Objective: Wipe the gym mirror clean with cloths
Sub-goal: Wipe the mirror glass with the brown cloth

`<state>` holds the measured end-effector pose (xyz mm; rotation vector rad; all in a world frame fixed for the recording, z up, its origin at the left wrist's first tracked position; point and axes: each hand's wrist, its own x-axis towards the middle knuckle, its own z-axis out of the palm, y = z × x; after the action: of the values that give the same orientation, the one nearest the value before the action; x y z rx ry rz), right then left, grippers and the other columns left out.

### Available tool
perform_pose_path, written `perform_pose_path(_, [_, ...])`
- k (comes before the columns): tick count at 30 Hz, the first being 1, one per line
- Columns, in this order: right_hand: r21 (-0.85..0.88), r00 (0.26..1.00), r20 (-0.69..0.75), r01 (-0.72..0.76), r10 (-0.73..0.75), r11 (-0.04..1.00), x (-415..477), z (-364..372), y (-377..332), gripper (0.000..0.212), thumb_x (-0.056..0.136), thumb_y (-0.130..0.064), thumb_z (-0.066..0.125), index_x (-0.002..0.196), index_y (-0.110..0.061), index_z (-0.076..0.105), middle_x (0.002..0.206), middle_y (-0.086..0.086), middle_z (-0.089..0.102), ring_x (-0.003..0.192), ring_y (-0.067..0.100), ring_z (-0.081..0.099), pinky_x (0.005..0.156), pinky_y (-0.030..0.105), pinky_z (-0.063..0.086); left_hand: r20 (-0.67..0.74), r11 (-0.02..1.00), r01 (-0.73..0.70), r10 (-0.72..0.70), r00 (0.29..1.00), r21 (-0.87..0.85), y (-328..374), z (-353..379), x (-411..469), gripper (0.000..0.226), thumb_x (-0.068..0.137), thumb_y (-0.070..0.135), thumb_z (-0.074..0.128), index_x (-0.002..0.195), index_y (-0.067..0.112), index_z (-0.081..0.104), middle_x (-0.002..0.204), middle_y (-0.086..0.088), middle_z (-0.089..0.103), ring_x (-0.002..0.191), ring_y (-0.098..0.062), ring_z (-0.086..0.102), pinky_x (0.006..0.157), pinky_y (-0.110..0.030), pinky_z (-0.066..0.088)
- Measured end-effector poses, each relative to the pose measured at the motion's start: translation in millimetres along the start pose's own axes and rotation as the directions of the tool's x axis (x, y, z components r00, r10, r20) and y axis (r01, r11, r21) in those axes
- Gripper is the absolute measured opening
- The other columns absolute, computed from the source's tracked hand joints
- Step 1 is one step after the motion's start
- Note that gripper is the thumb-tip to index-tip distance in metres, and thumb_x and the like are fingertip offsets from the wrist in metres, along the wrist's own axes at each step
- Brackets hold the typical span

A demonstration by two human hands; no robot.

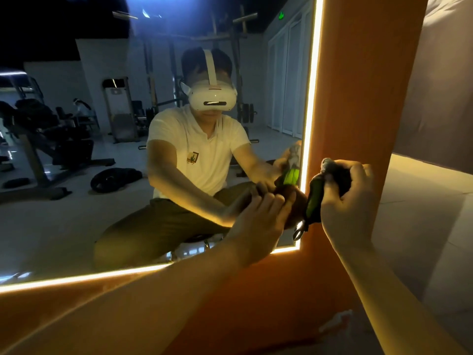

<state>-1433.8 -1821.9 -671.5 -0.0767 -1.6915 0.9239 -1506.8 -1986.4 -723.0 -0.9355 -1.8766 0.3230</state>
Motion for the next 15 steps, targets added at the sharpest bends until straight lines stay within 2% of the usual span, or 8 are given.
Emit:
perform_pose_path(3, [-0.011,0.999,0.032,-0.034,0.034,0.999,-4.7,-3.8,-6.0,0.022,0.100,-0.014,0.063,0.122,-0.011,0.062,0.117,0.002,0.056,0.105,0.010,0.052,0.079,0.002,0.040,0.034,0.996,-0.081,0.082,0.996,-0.026,21.4,15.0,-36.5,0.065,0.092,0.032,0.057,0.150,0.005,0.049,0.121,-0.013,0.052,0.104,-0.027,0.047,0.085,-0.038,0.049])
perform_pose_path(6, [-0.014,0.998,0.060,0.019,-0.018,1.000,-11.4,-8.2,-13.0,0.021,0.100,-0.012,0.064,0.120,-0.008,0.063,0.116,0.006,0.056,0.101,0.006,0.050,0.077,-0.004,0.039,0.059,0.978,-0.200,0.203,0.977,-0.052,25.3,24.8,-59.3,0.050,0.100,0.029,0.052,0.145,0.008,0.054,0.118,-0.009,0.059,0.102,-0.024,0.056,0.086,-0.037,0.047])
perform_pose_path(9, [-0.001,0.995,0.093,0.037,-0.036,0.999,-12.4,-12.0,-14.8,0.020,0.100,-0.013,0.064,0.119,-0.008,0.062,0.114,0.002,0.054,0.099,-0.004,0.046,0.075,-0.005,0.039,0.036,0.966,-0.259,0.259,0.965,0.006,2.7,15.9,-37.8,0.062,0.096,0.036,0.059,0.151,0.009,0.048,0.122,-0.011,0.056,0.109,-0.028,0.051,0.090,-0.041,0.045])
perform_pose_path(11, [0.015,0.997,0.056,0.057,-0.058,0.998,-9.8,-12.1,-9.1,0.019,0.100,-0.013,0.065,0.118,-0.009,0.063,0.113,0.001,0.055,0.100,0.000,0.050,0.078,0.001,0.044,-0.013,0.994,-0.108,0.109,0.994,0.033,-16.9,-0.7,-2.4,0.077,0.090,0.042,0.068,0.155,0.009,0.042,0.125,-0.013,0.053,0.112,-0.031,0.051,0.093,-0.044,0.048])
perform_pose_path(13, [0.014,0.998,0.025,0.058,-0.058,0.998,-5.4,-12.0,-0.2,0.018,0.100,-0.014,0.063,0.118,-0.012,0.062,0.114,0.002,0.057,0.103,0.010,0.057,0.084,0.011,0.049,-0.109,0.998,0.062,-0.062,0.992,-0.007,-27.0,-11.5,24.4,0.073,0.091,0.038,0.067,0.154,0.009,0.042,0.120,-0.013,0.053,0.108,-0.030,0.050,0.093,-0.042,0.046])
perform_pose_path(15, [0.031,1.000,0.010,0.009,-0.009,0.999,-0.7,-13.5,9.4,0.018,0.101,-0.017,0.061,0.119,-0.017,0.061,0.115,0.000,0.056,0.104,0.016,0.060,0.086,0.022,0.054,-0.123,0.995,0.087,-0.092,0.988,-0.045,-21.9,-10.8,27.9,0.072,0.091,0.035,0.067,0.153,0.009,0.041,0.119,-0.013,0.054,0.104,-0.028,0.050,0.089,-0.040,0.046])
